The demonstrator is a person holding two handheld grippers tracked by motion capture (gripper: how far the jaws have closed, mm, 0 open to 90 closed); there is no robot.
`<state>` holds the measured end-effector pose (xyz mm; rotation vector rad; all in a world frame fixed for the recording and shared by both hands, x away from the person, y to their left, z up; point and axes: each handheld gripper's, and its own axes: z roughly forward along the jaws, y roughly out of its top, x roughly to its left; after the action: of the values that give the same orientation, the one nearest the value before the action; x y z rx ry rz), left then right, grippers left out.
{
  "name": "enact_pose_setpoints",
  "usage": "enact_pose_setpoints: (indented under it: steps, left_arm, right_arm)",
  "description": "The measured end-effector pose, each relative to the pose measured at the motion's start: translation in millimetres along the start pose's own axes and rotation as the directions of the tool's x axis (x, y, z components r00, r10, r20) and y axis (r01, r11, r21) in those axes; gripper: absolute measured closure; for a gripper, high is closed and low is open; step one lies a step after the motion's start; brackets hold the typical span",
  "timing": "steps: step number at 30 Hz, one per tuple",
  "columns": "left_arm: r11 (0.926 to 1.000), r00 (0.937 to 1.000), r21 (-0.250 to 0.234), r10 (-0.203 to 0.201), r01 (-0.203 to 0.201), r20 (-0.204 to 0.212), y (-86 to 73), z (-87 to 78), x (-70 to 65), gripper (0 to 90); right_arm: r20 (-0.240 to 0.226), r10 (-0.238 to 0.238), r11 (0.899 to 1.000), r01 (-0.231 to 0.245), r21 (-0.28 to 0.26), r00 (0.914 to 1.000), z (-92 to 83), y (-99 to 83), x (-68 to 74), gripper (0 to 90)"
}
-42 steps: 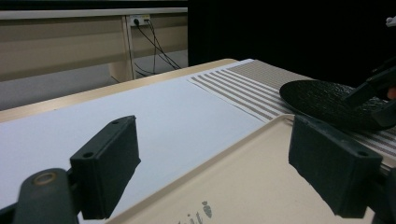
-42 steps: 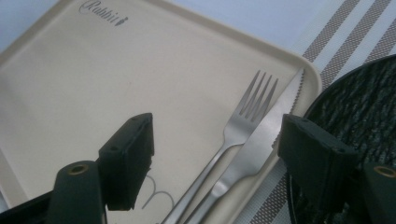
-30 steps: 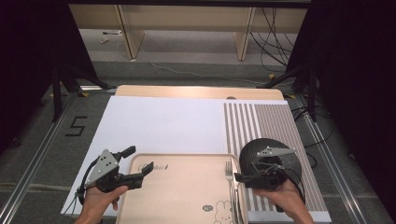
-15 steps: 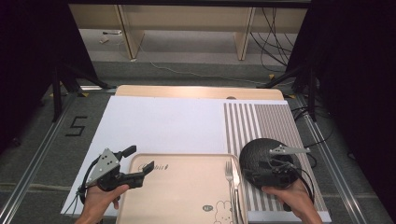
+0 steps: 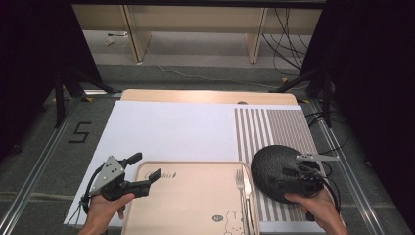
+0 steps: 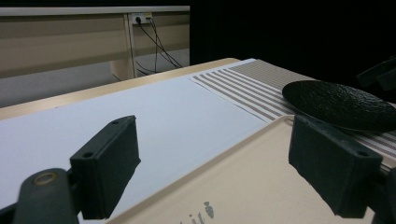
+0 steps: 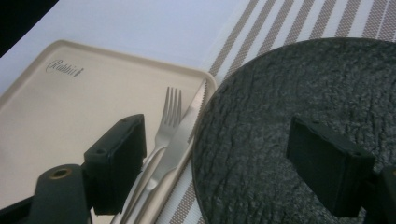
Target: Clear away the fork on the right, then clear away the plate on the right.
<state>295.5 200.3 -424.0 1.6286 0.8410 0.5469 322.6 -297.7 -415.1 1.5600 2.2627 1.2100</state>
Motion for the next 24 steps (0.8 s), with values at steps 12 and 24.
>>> enact_pose_setpoints:
  steps: [12,24]
  left_arm:
    - [1.0,1.0,0.001,0.0,0.0,-0.001,-0.2,-1.2,0.4,15.8]
    - [1.0,1.0,0.002,0.004,-0.004,-0.002,-0.2,-1.8,-0.2,15.9]
  right_arm:
    - [0.025,0.04,0.999,-0.04,-0.014,0.9989,-9.1,-4.6,-15.6,21.2]
    - [0.059,0.057,0.998,-0.056,-0.015,0.9966,-14.9,-7.1,-27.8,21.6]
